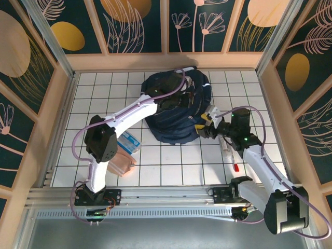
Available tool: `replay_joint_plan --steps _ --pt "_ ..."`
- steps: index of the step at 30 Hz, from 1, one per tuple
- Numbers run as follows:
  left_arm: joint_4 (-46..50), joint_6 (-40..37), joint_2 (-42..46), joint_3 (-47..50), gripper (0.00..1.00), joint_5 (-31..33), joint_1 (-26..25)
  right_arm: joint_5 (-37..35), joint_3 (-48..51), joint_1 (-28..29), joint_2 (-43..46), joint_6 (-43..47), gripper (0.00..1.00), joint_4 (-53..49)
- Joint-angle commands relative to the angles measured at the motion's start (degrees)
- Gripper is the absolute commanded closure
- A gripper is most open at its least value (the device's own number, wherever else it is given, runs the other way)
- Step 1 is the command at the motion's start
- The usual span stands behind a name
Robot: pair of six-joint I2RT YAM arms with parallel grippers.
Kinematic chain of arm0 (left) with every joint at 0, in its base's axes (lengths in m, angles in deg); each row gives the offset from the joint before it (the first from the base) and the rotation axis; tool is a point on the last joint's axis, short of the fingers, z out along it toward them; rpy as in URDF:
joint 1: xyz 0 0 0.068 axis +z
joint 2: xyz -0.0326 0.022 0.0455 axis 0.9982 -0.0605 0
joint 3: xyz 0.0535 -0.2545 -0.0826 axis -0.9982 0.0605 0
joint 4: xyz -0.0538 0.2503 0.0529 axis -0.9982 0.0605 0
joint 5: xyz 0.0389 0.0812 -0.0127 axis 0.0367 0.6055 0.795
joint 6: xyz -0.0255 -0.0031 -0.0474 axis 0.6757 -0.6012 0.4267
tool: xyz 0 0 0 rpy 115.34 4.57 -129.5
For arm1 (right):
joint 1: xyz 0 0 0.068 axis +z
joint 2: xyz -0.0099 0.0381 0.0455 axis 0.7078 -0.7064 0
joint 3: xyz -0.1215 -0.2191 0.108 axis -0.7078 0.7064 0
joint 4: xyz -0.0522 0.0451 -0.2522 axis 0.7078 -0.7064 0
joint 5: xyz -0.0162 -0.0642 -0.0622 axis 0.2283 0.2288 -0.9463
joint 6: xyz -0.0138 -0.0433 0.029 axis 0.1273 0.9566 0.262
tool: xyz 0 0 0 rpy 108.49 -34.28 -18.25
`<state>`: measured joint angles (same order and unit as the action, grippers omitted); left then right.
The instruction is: Pack books, pencil case, and school supplies into a backpack
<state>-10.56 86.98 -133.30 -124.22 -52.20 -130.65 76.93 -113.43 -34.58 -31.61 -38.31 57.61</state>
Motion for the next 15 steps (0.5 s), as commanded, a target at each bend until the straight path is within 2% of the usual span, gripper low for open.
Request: replay_joint_plan --steps 1,6,9,15 --pt "-4.55 -1.34 5.68 1.57 1.0 -1.55 1.01 -2.16 -0.34 -1.44 -2.9 0.96 0.34 2.7" --pt "-5.91 0.81 7.05 3.32 1.0 -3.7 0.96 10.46 -6.52 1.36 -9.52 10.45 0.34 -6.11" --pt "-7.33 2.09 7.16 4.05 1.0 -5.52 0.97 10.02 -7.78 3.27 -11.45 10.9 0.35 -6.03" --pt "-9.95 4.9 7.55 6.03 1.0 -7.71 0.96 9.05 -9.09 3.6 -14.87 10.27 0.39 -5.49"
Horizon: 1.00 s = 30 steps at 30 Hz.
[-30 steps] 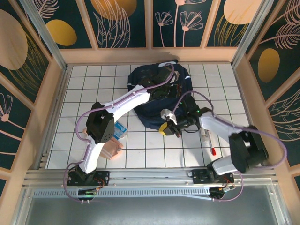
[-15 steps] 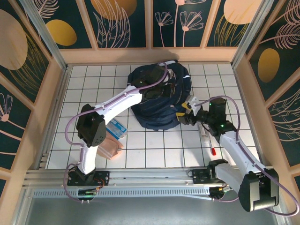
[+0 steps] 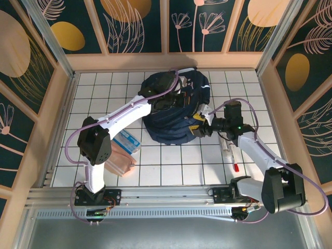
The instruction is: Pack books, pencil case, and school supplies into a backpack
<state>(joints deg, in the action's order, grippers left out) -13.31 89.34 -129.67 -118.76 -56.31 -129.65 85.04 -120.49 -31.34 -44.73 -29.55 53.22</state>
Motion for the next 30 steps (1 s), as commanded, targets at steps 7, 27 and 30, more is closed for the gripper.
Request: replay_joint_plan --steps 7,27,30 --pt "-9.45 5.06 4.47 2.26 1.0 -5.28 -0.04 -0.94 -2.83 2.42 -4.64 4.22 0.41 -0.58" --pt "-7.7 5.32 2.73 0.61 1.0 -3.96 -0.09 -9.82 -2.23 5.17 -7.22 3.02 0.85 0.6" --pt "-8.52 6.24 2.56 0.84 1.0 -4.18 -0.01 -9.59 -1.89 5.13 -6.73 1.5 0.99 1.33"
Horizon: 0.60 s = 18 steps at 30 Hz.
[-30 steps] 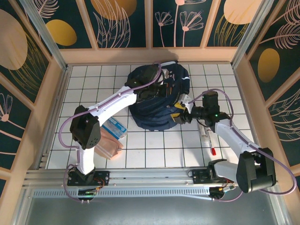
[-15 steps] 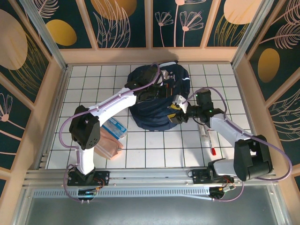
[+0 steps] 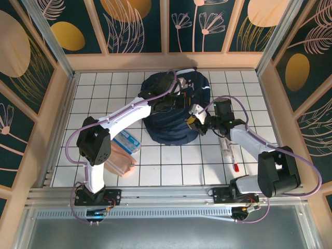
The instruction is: Pack books, pencil case, and school supplies into a backpack
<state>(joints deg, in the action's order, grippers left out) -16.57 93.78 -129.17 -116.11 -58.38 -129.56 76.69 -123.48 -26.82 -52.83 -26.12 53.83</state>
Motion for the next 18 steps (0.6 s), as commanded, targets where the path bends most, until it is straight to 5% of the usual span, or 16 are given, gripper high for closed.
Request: replay_joint_plan --steps 1,10,18 --pt "-5.48 2.11 2.04 -1.86 1.0 -2.06 -0.13 -0.92 1.17 0.73 1.68 -2.46 1.0 0.88" --pt "-4.17 5.85 0.59 -4.15 1.0 -1.69 -0.19 -0.82 2.93 5.59 7.97 -3.13 1.0 -2.84" --pt "-8.56 11.2 -1.73 -4.31 1.0 -1.65 -1.02 -6.62 1.29 12.79 3.9 -0.87 1.0 -3.52"
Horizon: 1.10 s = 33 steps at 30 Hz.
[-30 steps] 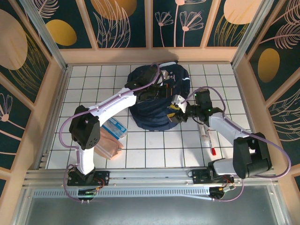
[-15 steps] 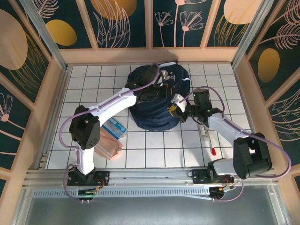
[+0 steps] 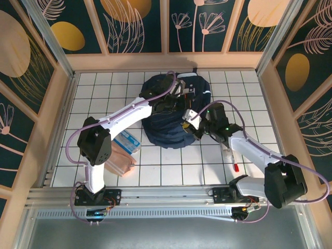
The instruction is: Pack books, pencil case, and school supplies into a backpack
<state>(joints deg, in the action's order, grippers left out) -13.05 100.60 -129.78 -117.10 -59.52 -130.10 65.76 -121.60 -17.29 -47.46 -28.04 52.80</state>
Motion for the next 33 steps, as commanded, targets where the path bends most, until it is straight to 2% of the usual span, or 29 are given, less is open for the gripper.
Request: replay_joint_plan --steps 1,5,6,8,9,11,15,17,22,25,30,33 --pt "-11.94 4.6 -1.68 -3.92 1.0 -0.74 -0.62 4.21 -0.56 4.39 -1.71 0.89 1.0 -2.05" --pt "-9.32 1.55 -2.59 -6.42 1.0 0.24 -0.49 3.38 -0.65 3.91 -2.8 3.55 1.0 -3.56" --pt "-8.18 -0.65 -2.49 -6.94 0.89 0.86 -0.41 3.62 -1.04 3.95 -2.78 4.45 1.0 -5.01" --pt "-4.89 -6.25 -1.87 -8.07 0.58 1.42 0.06 3.95 -0.84 1.1 -1.43 4.48 1.0 -5.28" --pt "-2.67 -10.01 -1.16 -8.41 0.48 1.18 0.38 4.83 -0.46 -0.04 -0.37 4.08 1.0 -4.65" --pt "2.17 -17.88 0.89 -7.71 0.41 1.42 1.09 7.13 0.32 -2.55 1.51 2.83 1.0 -3.16" --pt "9.77 -35.43 7.03 -0.65 0.38 2.19 3.08 8.5 0.29 -5.06 3.05 2.32 1.0 -2.91" --pt "12.82 -43.53 10.19 4.33 0.36 5.22 3.77 8.58 -0.11 -5.83 3.12 2.82 1.0 -3.75" --pt "13.67 -61.29 17.22 16.81 0.35 7.14 3.85 9.34 -1.1 -7.2 3.32 3.07 1.0 -4.71" --pt "8.78 -66.75 19.66 23.28 0.34 7.98 3.89 9.59 -1.2 -8.16 3.28 3.06 1.0 -4.82" --pt "6.36 -74.28 17.87 25.66 0.33 4.94 3.88 10.04 -1.74 -9.46 3.56 3.05 1.0 -5.46" --pt "2.83 -74.55 15.21 25.57 0.33 9.85 3.91 10.14 -1.59 -9.75 4.29 3.02 1.0 -5.68"
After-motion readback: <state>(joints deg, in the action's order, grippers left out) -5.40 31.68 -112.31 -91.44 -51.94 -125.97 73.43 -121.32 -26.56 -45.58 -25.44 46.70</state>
